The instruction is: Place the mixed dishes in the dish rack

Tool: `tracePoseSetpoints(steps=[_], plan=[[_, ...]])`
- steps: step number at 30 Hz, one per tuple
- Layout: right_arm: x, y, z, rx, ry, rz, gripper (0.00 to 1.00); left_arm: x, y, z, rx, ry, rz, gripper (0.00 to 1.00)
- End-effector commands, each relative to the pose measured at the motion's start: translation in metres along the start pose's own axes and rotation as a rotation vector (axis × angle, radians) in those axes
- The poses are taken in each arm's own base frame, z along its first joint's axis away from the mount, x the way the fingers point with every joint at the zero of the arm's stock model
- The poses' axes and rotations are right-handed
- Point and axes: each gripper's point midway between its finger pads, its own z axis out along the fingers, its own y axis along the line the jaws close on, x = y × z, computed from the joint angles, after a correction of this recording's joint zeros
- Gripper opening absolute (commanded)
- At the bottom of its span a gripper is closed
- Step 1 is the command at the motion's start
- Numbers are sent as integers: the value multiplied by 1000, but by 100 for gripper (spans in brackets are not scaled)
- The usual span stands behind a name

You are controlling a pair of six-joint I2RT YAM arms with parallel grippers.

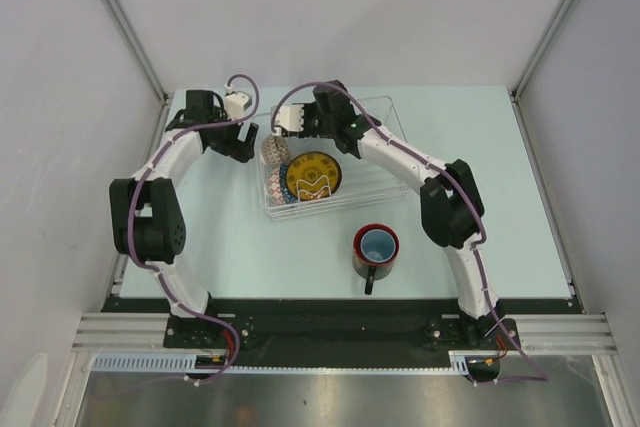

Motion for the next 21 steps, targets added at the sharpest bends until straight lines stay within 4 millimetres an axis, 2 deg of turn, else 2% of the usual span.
tracePoseSetpoints(steps=[1,2,6,14,17,18,19,20,21], plan=[[-29,-31,4,164,-55,-79,34,-15,4,-14,-33,-57,27,100],[-26,-26,6,156,-42,-84,35,-16,4,-14,-35,-59,29,100],[-36,-29,9,209,-60,-82,40,-15,2,-16,-34,-64,35,100],[-45,-45,-4,272,-60,-64,40,-5,0,-17,-39,-55,51,99],[-47,-58,-21,308,-38,-51,42,-5,-2,-16,-30,-62,45,100],[-45,-71,-34,346,-20,-40,43,-6,-3,-15,-25,-62,41,100],[-44,-73,-40,366,-17,-15,44,-7,-5,-14,-21,-65,41,100],[-41,-82,-51,404,1,18,50,-6,-6,-14,-19,-62,39,100],[-46,-99,-73,452,-10,54,53,-6,-6,-14,-17,-61,39,100]])
